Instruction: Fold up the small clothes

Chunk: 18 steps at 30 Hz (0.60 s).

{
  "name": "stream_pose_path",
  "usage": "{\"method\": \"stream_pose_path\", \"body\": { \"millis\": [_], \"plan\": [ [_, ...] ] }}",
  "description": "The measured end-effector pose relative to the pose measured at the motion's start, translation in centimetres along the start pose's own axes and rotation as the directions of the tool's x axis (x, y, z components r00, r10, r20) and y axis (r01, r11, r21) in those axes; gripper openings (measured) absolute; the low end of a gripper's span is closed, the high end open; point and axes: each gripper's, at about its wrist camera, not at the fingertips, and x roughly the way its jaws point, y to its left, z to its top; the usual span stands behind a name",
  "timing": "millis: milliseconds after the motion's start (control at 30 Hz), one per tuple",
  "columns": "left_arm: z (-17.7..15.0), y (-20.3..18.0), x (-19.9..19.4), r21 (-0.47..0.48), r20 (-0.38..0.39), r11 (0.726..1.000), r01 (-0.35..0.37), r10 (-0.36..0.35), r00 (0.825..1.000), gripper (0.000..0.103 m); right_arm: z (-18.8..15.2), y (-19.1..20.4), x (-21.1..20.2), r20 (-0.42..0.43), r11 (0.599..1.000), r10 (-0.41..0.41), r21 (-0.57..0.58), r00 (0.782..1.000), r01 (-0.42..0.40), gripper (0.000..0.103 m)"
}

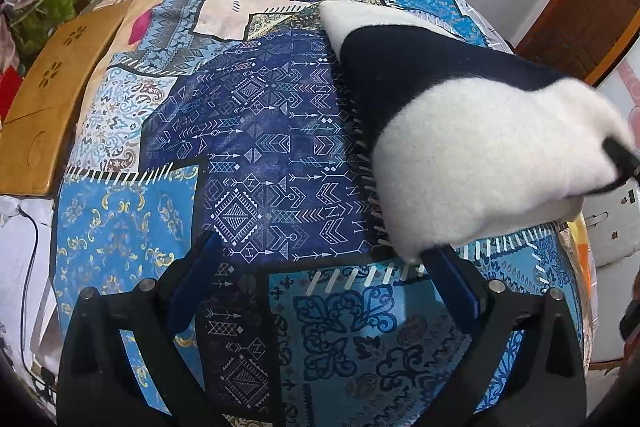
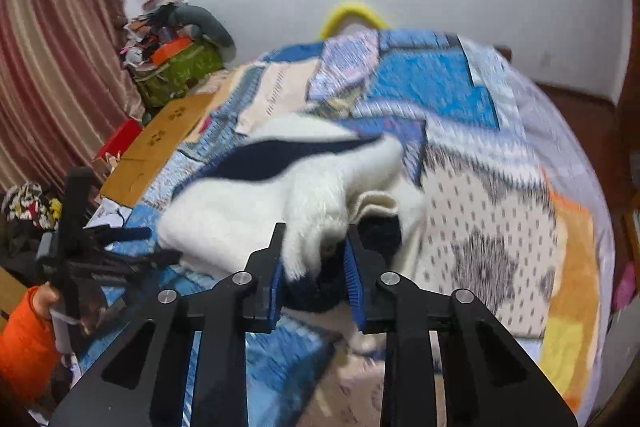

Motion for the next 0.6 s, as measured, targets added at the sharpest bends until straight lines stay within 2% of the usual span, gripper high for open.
{"method": "stream_pose_path", "body": {
  "millis": [100,233,400,600],
  "plan": [
    [-0.2,-0.1,-0.1,0.009,-0.002,1.0,-0.008,0.008,1.0,0.101,-1.3,-1.3,0.5,-0.032,0.999,0.014,0.045,0.999,-0.013,0.023],
    [-0.4,-0.2,-0.3,0.012,-0.008,0.999,-0.032,0.033,0.999,0.101,-2.1,-1.2,0.3,-0.032,0.998,0.019,0.057,0.999,-0.018,0.023],
    [-0.6,-0.4,-1.9,0.055,0.018,0.993,-0.101,0.1,0.995,0.101,-1.8,0.2,-1.1,-0.023,1.0,-0.011,-0.008,1.0,0.011,0.032],
    [0.6,-0.4,-5.6,0.068,0.113,0.992,-0.11,0.102,0.988,0.101,-0.8,0.2,-3.1,0.018,0.999,-0.032,-0.038,0.999,0.032,0.046]
  ]
}}
